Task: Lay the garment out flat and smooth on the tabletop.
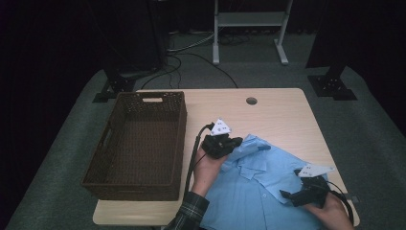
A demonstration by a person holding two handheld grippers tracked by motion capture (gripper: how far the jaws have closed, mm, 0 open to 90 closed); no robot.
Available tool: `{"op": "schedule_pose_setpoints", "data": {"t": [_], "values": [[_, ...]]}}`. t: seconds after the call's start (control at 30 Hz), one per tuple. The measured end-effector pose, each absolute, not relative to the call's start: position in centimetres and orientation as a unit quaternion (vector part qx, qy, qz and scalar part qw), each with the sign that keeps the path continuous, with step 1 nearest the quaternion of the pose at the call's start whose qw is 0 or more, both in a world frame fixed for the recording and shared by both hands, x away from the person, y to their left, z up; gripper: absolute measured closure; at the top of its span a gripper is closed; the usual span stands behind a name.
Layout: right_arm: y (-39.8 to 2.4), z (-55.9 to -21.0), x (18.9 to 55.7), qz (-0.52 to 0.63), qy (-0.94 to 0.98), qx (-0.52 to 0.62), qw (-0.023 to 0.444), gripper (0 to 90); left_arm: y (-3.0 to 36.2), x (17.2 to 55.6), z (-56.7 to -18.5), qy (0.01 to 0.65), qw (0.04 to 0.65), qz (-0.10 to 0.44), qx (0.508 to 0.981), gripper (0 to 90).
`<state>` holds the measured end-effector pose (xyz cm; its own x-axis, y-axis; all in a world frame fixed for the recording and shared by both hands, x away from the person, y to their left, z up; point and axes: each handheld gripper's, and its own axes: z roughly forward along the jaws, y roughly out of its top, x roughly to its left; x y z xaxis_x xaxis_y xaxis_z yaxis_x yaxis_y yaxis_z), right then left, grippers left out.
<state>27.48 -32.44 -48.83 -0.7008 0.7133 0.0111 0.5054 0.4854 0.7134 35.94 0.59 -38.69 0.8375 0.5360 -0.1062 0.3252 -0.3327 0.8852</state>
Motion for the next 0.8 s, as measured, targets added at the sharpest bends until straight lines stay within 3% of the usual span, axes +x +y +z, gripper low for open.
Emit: {"op": "schedule_pose_setpoints", "data": {"t": [0.8], "values": [[-35.9, -48.8, 27.0, 0.356, 0.845, 0.371, 0.150, 0.0, 2.9, 38.5, -39.7, 0.318, 0.509, 0.123, 0.790, 90.0]]}}
